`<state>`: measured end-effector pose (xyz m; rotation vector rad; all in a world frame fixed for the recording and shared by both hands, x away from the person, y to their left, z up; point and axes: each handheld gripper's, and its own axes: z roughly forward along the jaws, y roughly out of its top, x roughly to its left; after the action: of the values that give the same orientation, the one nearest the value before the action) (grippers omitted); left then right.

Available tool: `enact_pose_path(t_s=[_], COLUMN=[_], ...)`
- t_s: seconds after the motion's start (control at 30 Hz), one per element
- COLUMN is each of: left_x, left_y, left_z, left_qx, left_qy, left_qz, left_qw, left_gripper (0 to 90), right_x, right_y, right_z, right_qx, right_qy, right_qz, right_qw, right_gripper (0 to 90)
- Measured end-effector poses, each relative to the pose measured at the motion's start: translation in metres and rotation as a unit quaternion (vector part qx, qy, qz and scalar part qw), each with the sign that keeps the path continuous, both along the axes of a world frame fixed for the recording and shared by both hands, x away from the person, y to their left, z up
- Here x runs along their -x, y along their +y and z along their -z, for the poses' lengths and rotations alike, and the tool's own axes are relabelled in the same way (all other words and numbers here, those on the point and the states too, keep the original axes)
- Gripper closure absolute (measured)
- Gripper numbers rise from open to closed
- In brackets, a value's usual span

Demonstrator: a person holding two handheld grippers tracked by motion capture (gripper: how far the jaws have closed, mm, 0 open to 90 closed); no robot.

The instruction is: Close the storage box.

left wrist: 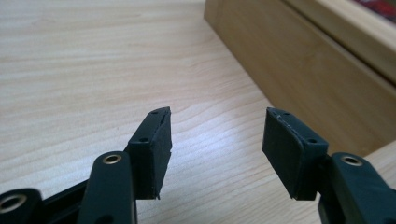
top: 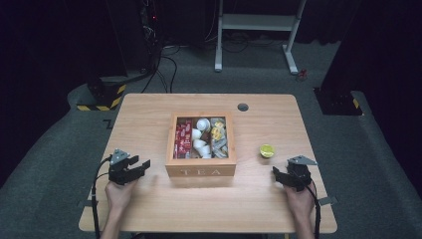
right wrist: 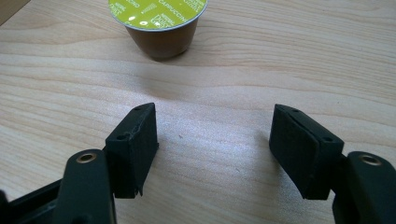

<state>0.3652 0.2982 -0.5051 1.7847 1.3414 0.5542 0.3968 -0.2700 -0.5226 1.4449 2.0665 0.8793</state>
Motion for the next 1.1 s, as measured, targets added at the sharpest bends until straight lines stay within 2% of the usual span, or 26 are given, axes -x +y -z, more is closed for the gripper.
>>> enact_pose_path(t_s=[0.5,0.53,0.7,0.83,1.1], left_x=[-0.004,-0.005,-0.004,-0.005,-0.005], left_y=[-0.004,-0.005,-0.007,-0.015,-0.015], left_z=[0.021,0.023,0.023,0.023,0.023], left_qx=[-0.031,-0.038,-0.045,-0.075,-0.073], left_qy=[0.022,0.031,0.032,0.032,0.033], left_qz=[-0.015,-0.020,-0.033,-0.032,-0.027], left_qw=[0.9991,0.9986,0.9979,0.9962,0.9964], left_gripper=[40.2,40.0,37.6,33.1,30.4], right_x=[0.000,0.000,0.000,0.000,0.000], right_y=[0.000,0.000,0.000,0.000,0.000], right_z=[0.000,0.000,0.000,0.000,0.000], right_qx=[0.000,0.000,0.000,0.002,0.001], right_qy=[0.000,0.000,0.000,0.000,0.001], right_qz=[0.000,0.000,-0.001,-0.003,-0.003], right_qw=[1.0000,1.0000,1.0000,1.0000,1.0000], right_gripper=[32.5,32.4,32.2,32.0,31.9])
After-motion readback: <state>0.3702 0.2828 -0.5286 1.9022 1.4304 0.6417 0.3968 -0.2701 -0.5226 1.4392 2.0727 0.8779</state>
